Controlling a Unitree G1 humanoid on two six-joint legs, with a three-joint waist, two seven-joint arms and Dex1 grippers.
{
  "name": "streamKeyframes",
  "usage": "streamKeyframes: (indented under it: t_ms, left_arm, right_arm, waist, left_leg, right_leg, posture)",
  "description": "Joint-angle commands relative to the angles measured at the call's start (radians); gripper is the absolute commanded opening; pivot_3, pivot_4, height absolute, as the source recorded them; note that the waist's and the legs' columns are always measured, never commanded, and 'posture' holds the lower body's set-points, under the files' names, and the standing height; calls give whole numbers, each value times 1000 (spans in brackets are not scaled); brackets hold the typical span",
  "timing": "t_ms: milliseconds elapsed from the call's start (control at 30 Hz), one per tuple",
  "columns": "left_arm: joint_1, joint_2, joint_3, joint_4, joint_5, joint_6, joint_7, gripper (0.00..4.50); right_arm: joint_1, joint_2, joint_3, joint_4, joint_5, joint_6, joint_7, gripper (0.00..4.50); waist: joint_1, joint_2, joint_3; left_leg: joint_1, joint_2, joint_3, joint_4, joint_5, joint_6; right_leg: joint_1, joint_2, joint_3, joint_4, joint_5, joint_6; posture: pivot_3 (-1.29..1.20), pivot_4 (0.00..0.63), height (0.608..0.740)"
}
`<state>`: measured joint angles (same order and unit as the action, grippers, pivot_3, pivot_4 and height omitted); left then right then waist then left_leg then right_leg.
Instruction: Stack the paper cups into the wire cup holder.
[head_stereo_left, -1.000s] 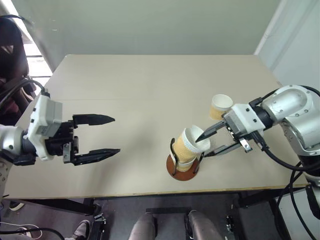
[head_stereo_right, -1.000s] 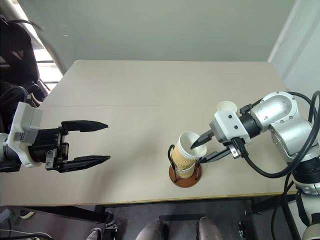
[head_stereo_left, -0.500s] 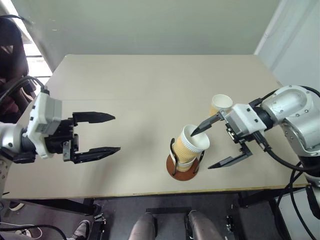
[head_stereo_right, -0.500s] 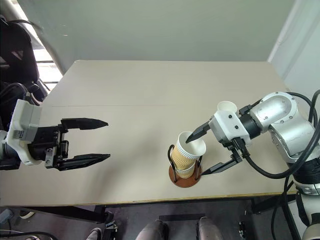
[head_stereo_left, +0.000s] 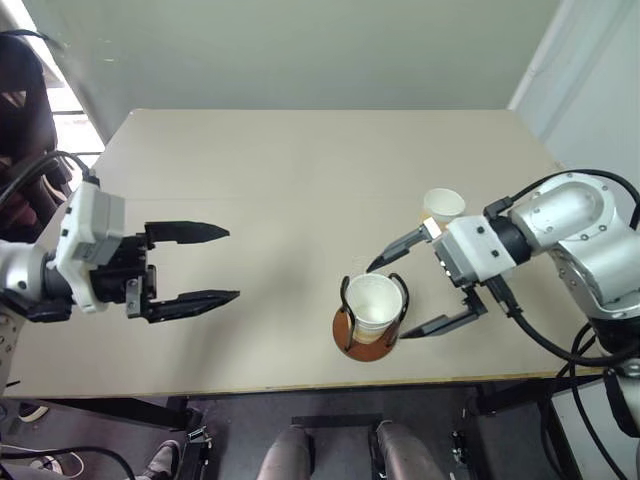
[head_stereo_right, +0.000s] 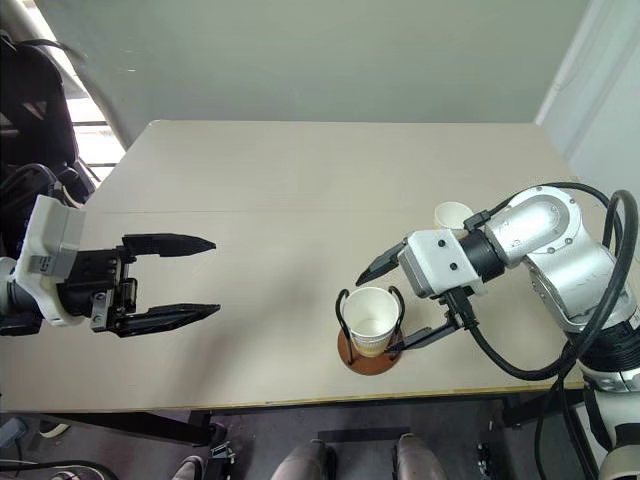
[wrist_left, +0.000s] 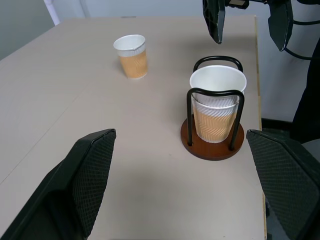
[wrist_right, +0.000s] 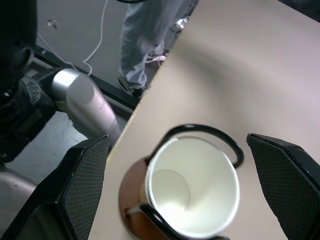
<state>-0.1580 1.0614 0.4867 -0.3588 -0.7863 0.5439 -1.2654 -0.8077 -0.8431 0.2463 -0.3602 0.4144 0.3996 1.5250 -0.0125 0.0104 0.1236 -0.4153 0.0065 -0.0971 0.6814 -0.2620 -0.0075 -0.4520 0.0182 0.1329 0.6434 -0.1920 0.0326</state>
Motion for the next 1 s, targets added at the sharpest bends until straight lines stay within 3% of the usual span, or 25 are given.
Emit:
streamKeyframes:
  t_ms: [33, 233, 433, 700, 1000]
  left_arm:
    - [-26, 19, 3, 0, 2, -20, -9, 4500]
    - [-21, 24, 15, 1, 3, -18, -13, 4500]
    - [8, 17, 42, -23, -7, -7, -1, 4500]
    - [60, 5, 142, -67, -49, 25, 33, 4500]
    - [116, -12, 231, -129, -106, 67, 79, 4500]
  right_arm:
    - [-81, 7, -31, 75, -33, -54, -10, 4471]
    - [-294, -51, -56, 541, -194, -284, 9, 4471]
    - [-347, 28, 59, 955, -475, -543, -168, 4471]
    - [-415, 127, 109, 1277, -628, -661, -278, 4471]
    - [-430, 168, 113, 1392, -686, -730, -261, 4471]
  waist:
    - [-1, 0, 0]
    - [1, 0, 0]
    - [-6, -1, -1]
    - [-12, 1, 0]
    - [-12, 0, 0]
  left_leg:
    - [0, 0, 0, 0, 0, 0]
    - [0, 0, 0, 0, 0, 1]
    - [0, 1, -1, -2, -1, 1]
    - [-2, 4, 0, -8, -1, 1]
    - [-2, 6, 0, -9, -1, 1]
  right_leg:
    - [0, 0, 0, 0, 0, 0]
    - [-1, -1, 0, 1, 1, -1]
    - [-2, -1, 0, 1, 2, -1]
    - [-5, -1, -1, 0, 8, 8]
    - [-5, -1, -5, -1, 6, 6]
  posture:
    - [0, 150, 740]
    - [0, 150, 740]
    - [0, 150, 740]
    - [0, 150, 740]
    - [0, 150, 740]
